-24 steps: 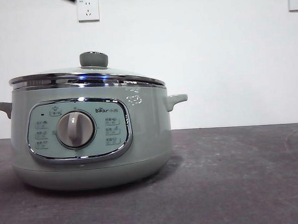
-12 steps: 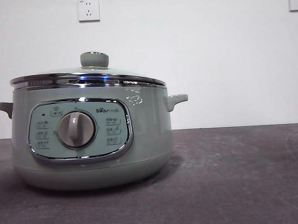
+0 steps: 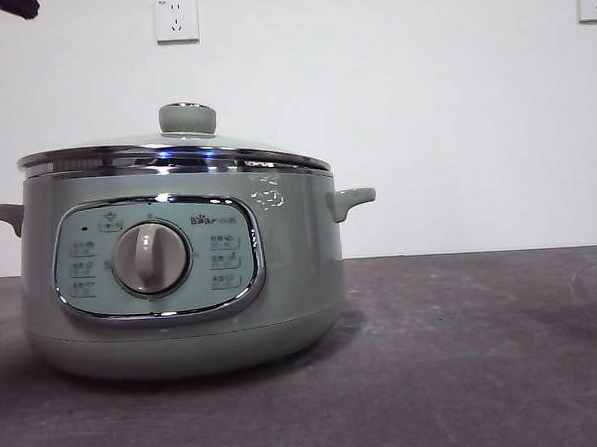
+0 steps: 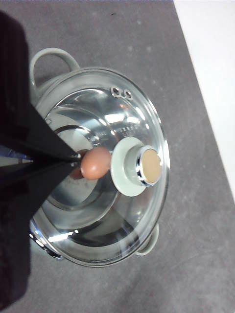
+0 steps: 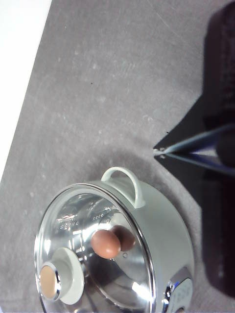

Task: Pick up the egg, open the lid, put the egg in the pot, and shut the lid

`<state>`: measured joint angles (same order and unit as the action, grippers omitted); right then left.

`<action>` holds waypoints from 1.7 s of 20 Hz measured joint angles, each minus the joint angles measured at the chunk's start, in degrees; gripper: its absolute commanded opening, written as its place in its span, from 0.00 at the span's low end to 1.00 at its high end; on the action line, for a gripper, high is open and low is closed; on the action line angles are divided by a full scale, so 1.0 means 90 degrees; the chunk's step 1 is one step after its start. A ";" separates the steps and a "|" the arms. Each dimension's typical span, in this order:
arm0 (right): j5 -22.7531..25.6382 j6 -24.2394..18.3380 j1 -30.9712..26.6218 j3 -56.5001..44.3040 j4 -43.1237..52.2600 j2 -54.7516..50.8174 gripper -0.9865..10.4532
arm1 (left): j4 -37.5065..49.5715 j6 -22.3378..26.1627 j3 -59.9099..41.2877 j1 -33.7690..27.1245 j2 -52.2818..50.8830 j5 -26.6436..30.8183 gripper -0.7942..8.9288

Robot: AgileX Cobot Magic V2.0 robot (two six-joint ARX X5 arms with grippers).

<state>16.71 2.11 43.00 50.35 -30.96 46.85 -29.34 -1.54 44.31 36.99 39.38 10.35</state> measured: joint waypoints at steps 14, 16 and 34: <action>-0.0002 0.0000 0.0000 0.0000 0.0010 -0.0007 0.09 | 0.0289 0.0444 -0.0510 -0.1018 -0.1409 0.0010 0.08; 0.0000 0.0000 0.0000 0.0000 0.0010 -0.0010 0.09 | 0.1100 0.0461 -0.1302 -0.1710 -0.2013 0.0000 0.08; 0.0000 0.0002 0.0000 0.0000 0.0012 -0.0015 0.09 | 0.2103 0.0447 -0.4811 -0.3682 -0.4345 -0.1343 0.08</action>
<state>16.71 2.13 43.00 50.35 -30.85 46.72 -10.41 2.48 1.02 3.86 0.27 -1.74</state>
